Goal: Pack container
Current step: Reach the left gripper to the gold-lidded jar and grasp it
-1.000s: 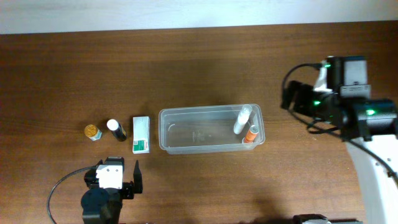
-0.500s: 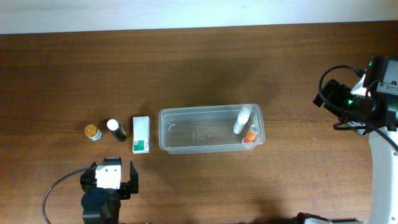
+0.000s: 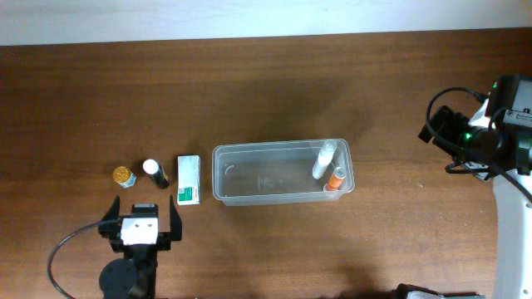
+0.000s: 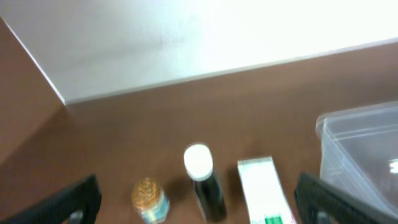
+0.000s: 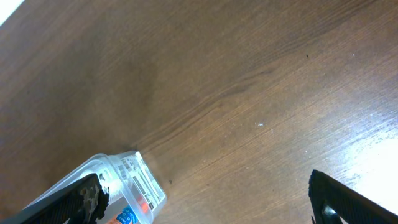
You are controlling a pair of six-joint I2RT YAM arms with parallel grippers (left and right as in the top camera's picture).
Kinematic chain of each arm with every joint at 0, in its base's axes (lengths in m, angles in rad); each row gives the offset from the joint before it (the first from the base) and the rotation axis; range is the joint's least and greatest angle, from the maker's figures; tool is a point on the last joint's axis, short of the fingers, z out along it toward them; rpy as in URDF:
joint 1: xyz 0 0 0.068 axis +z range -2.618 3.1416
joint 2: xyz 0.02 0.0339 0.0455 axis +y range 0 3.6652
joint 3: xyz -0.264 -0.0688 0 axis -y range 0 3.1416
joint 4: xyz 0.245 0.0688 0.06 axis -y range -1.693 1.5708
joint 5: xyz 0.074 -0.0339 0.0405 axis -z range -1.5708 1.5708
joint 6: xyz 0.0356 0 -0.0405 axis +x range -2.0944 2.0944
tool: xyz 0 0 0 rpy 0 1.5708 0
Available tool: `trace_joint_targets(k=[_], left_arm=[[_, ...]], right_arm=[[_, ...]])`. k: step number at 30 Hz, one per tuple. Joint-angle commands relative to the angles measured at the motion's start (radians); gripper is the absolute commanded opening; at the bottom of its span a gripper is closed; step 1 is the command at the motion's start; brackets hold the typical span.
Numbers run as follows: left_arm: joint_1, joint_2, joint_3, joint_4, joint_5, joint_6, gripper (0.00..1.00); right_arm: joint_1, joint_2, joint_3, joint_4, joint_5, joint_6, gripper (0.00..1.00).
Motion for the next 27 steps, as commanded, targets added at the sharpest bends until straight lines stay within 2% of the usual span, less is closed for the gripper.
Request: trace_joint_targets(k=[1, 5, 9, 12, 13, 17, 21, 27], left_arm=[[0.006, 0.041, 0.047, 0.043, 0.014, -0.094, 1.0], [0.006, 0.216, 0.183, 0.002, -0.069, -0.1, 1.0], [0.011, 0.484, 0.433, -0.131, -0.158, -0.103, 1.0], [0.042, 0.679, 0.657, -0.266, -0.153, -0.102, 1.0], [0.076, 0.788, 0.787, -0.36, -0.15, -0.102, 1.0], [0.17, 1.0, 0.994, -0.541, -0.05, -0.102, 1.0], [0.234, 1.133, 1.046, -0.613, 0.106, -0.102, 1.0], [0.243, 1.266, 1.046, -0.633, 0.154, -0.115, 1.0]], right_arm=[[-0.006, 0.003, 0.006, 0.0, -0.005, 0.008, 0.98], [-0.006, 0.003, 0.006, 0.0, -0.005, 0.008, 0.98], [-0.006, 0.003, 0.006, 0.0, -0.005, 0.008, 0.98], [-0.006, 0.003, 0.006, 0.0, -0.005, 0.008, 0.98], [-0.006, 0.003, 0.006, 0.0, -0.005, 0.008, 0.98], [-0.006, 0.003, 0.006, 0.0, -0.005, 0.008, 0.98], [-0.006, 0.003, 0.006, 0.0, -0.005, 0.008, 0.98], [-0.006, 0.003, 0.006, 0.0, -0.005, 0.008, 0.98]])
